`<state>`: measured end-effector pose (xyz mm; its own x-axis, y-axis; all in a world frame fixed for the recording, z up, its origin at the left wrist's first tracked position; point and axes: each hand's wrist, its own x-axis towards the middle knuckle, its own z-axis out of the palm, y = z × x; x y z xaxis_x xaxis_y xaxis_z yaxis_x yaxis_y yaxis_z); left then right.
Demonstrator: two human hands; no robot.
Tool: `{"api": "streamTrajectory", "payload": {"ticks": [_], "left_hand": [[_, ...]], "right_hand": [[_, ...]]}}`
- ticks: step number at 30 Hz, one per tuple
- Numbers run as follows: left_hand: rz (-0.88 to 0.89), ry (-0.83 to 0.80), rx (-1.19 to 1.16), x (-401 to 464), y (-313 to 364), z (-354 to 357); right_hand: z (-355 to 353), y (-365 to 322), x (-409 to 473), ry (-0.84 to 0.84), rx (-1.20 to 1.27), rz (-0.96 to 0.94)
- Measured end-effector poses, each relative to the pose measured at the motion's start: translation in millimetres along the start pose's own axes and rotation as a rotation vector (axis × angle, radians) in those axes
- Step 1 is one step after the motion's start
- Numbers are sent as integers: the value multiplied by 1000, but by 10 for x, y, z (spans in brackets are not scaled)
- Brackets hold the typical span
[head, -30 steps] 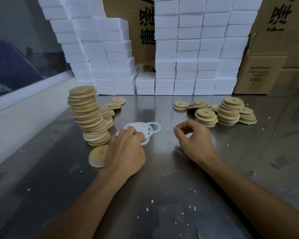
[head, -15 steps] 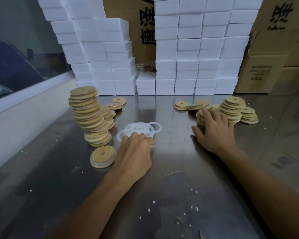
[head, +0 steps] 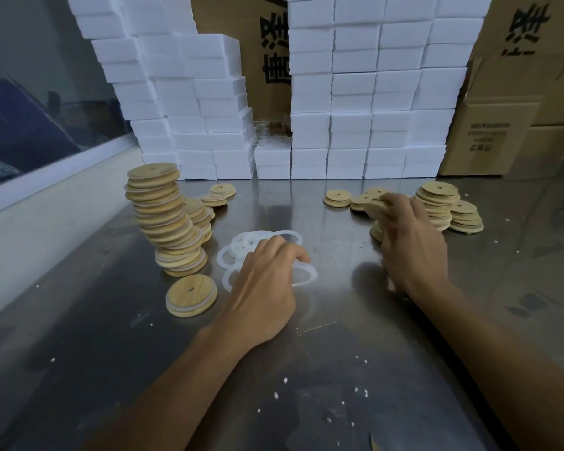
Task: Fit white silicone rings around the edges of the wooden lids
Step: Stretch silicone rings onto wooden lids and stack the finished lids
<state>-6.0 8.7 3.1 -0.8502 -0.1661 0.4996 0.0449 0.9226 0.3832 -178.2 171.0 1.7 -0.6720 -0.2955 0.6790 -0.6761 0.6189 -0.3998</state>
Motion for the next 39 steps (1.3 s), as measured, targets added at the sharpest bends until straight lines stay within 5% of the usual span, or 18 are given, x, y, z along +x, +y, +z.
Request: {"api": "streamTrajectory", "payload": {"ticks": [8, 13, 19, 25, 32, 39], "left_hand": [[-68, 117, -204, -6, -66, 49], [-358, 220, -608, 33, -50, 19], [-502, 244, -1039, 44, -41, -41], [-582, 191, -1007, 38, -41, 11], [-597, 155, -835, 22, -65, 84], [-613, 209, -904, 33, 4, 111]], "right_hand": [[85, -400, -214, -138, 446, -142], [117, -399, -231, -251, 449, -126], [105, -393, -208, -392, 618, 110], [47, -582, -285, -557, 907, 70], [152, -572, -328, -460, 787, -25], [188, -638, -375, -359, 739, -105]]}}
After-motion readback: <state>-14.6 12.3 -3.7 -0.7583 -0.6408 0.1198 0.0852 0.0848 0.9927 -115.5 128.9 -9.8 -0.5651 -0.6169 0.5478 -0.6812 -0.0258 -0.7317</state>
